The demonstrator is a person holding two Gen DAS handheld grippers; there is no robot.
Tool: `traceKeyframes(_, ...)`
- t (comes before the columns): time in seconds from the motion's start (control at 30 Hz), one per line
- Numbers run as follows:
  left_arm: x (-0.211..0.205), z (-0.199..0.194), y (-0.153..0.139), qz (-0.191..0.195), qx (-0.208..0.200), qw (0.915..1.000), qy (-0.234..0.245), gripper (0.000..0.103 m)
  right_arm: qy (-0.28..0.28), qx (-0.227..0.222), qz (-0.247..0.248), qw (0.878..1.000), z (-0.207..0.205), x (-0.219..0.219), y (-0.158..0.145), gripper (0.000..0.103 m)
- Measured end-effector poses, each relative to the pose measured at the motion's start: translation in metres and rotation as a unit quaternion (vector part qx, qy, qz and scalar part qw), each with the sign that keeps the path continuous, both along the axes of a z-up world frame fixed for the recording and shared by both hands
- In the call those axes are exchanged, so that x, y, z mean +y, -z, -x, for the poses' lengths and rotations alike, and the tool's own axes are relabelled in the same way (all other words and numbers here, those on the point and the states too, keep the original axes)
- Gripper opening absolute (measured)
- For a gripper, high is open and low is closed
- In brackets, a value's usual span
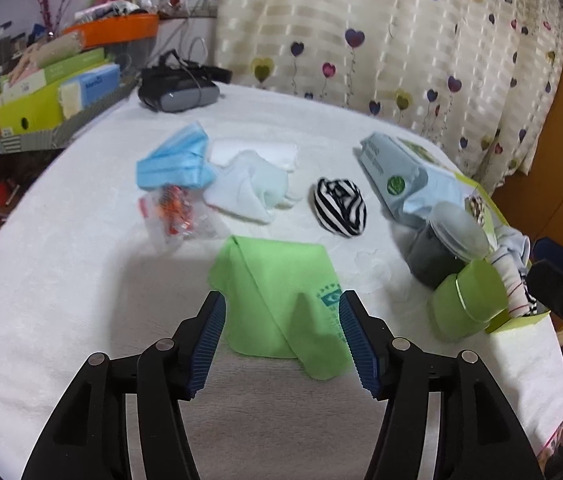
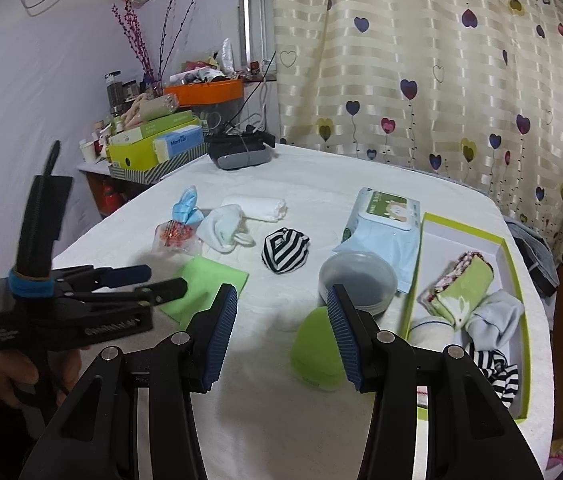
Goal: Organize soft objects
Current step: 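Move both grippers out of the box toward the light-green cloth on the bed, then close the left gripper on the light-green printed cloth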
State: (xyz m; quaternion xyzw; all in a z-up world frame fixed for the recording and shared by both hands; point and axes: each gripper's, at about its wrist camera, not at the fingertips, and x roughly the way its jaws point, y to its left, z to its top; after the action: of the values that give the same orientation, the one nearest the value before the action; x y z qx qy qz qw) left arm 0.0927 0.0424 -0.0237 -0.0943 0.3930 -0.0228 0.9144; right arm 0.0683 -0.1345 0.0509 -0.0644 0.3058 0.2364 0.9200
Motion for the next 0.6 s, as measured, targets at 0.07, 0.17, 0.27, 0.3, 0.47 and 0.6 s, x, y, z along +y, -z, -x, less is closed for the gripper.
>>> traceKeyframes(0.07,-0.005,-0.006,0.005,-0.005,0.005,1.0,0.002,0.063,-0.001,0.001,0.001,1.0,-0.001,0.002,0.001,0.048)
traceKeyframes(0.17,-0.009,-0.014,0.014,-0.011,0.019,0.9998,0.001,0.064,-0.002,0.002,0.004,1.0,-0.003,0.003,0.001,0.048)
traceKeyframes(0.27,-0.016,-0.02,0.021,-0.02,0.031,0.9993,0.007,0.064,-0.002,0.002,0.004,1.0,-0.004,0.003,0.002,0.048)
traceKeyframes(0.3,-0.018,-0.021,0.023,-0.029,0.032,0.9991,0.008,0.064,-0.002,0.002,0.004,1.0,-0.003,0.003,0.002,0.048)
traceKeyframes(0.47,-0.027,-0.023,0.026,-0.063,0.037,0.9973,0.008,0.065,-0.005,0.005,0.004,1.0,-0.006,0.006,0.003,0.048)
traceKeyframes(0.6,-0.027,-0.025,0.026,-0.076,0.038,0.9963,-0.001,0.057,-0.007,0.006,0.005,1.0,-0.01,0.008,0.004,0.048)
